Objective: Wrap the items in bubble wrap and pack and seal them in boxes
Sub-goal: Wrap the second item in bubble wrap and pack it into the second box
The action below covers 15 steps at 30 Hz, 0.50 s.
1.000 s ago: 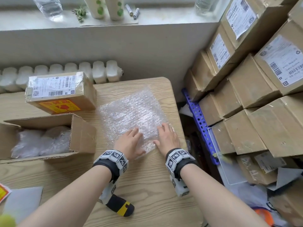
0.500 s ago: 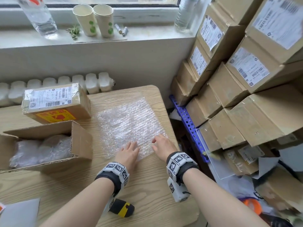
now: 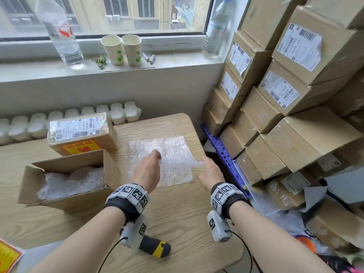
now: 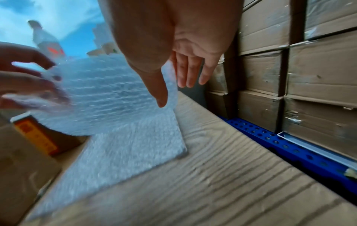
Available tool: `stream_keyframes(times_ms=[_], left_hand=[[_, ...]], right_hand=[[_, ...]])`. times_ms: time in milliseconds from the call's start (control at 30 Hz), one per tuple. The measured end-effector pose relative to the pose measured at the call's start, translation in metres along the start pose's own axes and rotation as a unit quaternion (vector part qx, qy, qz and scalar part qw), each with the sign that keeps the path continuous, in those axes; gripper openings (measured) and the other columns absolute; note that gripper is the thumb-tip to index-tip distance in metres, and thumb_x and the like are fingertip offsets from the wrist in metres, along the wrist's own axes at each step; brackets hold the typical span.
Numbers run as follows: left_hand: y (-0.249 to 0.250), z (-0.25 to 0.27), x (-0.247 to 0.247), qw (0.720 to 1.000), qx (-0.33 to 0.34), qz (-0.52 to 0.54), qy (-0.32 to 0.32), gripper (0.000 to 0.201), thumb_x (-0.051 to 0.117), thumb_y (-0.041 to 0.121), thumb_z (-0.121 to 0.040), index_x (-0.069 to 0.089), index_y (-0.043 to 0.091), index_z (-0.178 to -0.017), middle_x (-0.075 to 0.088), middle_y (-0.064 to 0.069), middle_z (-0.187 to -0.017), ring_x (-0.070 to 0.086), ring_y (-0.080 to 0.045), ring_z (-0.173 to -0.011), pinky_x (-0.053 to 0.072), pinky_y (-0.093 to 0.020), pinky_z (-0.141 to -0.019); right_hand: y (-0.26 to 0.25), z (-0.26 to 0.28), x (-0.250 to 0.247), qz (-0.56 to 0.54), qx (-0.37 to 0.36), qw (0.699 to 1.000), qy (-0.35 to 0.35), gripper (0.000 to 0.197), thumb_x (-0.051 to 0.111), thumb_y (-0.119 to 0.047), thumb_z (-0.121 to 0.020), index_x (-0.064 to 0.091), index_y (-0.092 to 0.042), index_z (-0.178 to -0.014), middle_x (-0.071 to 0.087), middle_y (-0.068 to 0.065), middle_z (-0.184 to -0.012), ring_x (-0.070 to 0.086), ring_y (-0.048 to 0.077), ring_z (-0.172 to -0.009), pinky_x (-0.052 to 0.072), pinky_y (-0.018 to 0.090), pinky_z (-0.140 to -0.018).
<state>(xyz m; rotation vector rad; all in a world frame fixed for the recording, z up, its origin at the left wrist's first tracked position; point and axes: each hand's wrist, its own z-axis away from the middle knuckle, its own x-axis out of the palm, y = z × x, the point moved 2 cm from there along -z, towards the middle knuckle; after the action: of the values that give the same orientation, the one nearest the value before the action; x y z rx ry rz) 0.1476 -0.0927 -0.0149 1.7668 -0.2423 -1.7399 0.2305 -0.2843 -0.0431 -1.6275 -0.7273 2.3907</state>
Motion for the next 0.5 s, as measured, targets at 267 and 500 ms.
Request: stream_keyframes(times_ms=[267, 500], left_hand=[[0.002, 0.000, -0.096, 0.989, 0.057, 0.115, 0.073, 0.015, 0.041, 0.015, -0.098, 0.049, 0.014, -0.111, 0.065, -0.002, -0.093, 0.061, -0.022, -0.074, 0.051, -0.037, -0.071], [-0.025, 0.008, -0.158, 0.966, 0.057, 0.223, 0.117, 0.023, 0.050, 0.043, -0.093, 0.048, 0.024, -0.105, 0.063, -0.008, -0.089, 0.065, -0.023, -0.073, 0.055, -0.049, -0.072]], right_hand=[[-0.044, -0.006, -0.023, -0.205, 0.000, 0.979, 0.008, 0.040, 0.079, -0.017, -0.073, 0.063, -0.013, -0.110, 0.062, 0.007, -0.119, 0.056, 0.017, -0.114, 0.041, 0.030, -0.099], [-0.094, 0.016, -0.026, -0.389, -0.043, 0.920, -0.018, 0.010, 0.071, -0.002, -0.081, 0.065, -0.006, -0.087, 0.068, 0.000, -0.076, 0.065, 0.005, -0.069, 0.049, 0.014, -0.069]])
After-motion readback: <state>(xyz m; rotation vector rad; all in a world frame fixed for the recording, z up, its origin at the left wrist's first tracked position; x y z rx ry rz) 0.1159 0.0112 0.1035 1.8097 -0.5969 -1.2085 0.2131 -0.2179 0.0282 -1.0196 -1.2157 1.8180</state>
